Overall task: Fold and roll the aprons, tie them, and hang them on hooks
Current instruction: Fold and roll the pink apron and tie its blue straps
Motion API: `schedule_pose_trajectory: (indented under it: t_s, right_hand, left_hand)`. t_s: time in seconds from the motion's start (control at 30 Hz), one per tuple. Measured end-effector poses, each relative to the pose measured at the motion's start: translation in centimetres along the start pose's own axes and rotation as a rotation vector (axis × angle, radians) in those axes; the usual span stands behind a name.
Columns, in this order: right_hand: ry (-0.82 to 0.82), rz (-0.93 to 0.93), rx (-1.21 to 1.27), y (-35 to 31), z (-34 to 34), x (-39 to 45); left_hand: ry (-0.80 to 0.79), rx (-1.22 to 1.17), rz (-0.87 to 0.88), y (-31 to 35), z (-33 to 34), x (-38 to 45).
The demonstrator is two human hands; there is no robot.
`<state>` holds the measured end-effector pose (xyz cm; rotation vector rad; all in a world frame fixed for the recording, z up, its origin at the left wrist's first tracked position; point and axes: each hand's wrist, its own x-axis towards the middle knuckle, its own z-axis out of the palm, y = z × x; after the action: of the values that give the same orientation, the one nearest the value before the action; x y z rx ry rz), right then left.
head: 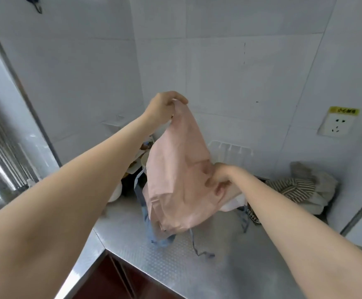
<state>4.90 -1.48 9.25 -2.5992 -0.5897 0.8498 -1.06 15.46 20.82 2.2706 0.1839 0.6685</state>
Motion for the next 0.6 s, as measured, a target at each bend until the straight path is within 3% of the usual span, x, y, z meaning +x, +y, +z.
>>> schedule_pose_trajectory:
  t_s: [0.13,0.27,0.37,0.5,0.6]
  right_hand:
    - [0.421,0.016,-0.08,-0.3,-0.7,0.5]
    - [0.604,0.062,-0.163,0.7,-3.1,-0.7]
    - [0.736,0.114,-0.21,1.4,-5.8,-2.3]
    - [0.844,0.119,-0.261,0.6,-9.9,-4.2]
    - [0.874,0.043,-0.309,-0.5,-11.7,-5.1]
  left_hand:
    - [0.151,0.06,-0.079,-0.3,-0.6,-0.2]
    - [0.233,0.247,-0.238,-1.9,-1.3,-0.5]
    - [0.191,0.446,-0.32,-3.6,-0.9,-1.1]
    - [0.037,0.937,-0.14,-4.5,0.1,-2.5]
    - [-0.118,0.922,-0.238,-4.8,0.7,-2.5]
